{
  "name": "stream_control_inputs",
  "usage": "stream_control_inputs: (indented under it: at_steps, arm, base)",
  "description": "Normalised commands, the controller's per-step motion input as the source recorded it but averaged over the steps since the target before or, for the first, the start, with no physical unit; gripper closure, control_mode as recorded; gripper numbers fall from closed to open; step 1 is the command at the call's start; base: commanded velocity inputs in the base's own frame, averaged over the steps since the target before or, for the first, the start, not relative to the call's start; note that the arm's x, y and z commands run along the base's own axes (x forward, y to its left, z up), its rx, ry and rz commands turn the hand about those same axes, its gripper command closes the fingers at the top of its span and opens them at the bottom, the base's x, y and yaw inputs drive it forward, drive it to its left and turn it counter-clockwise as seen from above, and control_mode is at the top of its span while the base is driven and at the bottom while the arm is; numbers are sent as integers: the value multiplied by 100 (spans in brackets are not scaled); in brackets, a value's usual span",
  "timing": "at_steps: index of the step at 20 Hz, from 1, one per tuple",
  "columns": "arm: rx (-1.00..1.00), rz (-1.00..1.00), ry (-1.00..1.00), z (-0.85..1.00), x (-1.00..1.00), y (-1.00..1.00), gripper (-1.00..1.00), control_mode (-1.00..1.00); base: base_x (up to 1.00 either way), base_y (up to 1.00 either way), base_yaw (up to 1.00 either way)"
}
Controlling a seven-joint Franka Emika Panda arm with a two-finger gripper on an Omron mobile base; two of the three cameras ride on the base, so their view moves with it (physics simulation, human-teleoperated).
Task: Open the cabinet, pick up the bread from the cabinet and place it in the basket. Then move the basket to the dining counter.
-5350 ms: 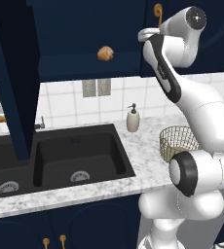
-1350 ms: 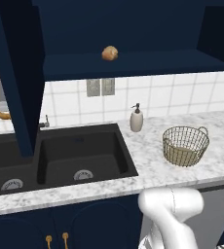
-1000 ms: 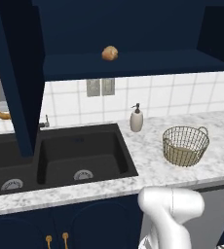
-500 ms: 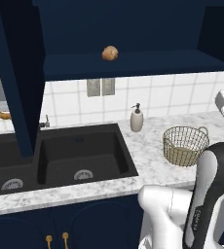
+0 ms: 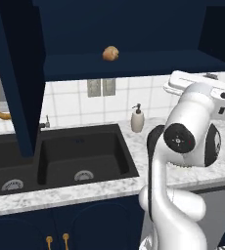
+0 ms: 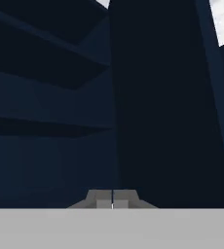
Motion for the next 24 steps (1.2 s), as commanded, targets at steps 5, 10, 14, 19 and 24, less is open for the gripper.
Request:
stream_control_inputs:
  at_steps: [5,10,14,19,24]
  arm:
    - [9,1,0,0,99,-32,100,-100]
    - [5,4,12,0,86,-21,100,-100]
    - [0,-38,1,0,31,0,100,-100]
    - [1,-44,1,0,11,0,100,-100]
    - [13,-7,14,0,43,-55,100,-100]
  base:
    - [0,0,0]
    - [0,0,0]
    - [0,0,0]
    - [0,0,0]
    - [0,0,0]
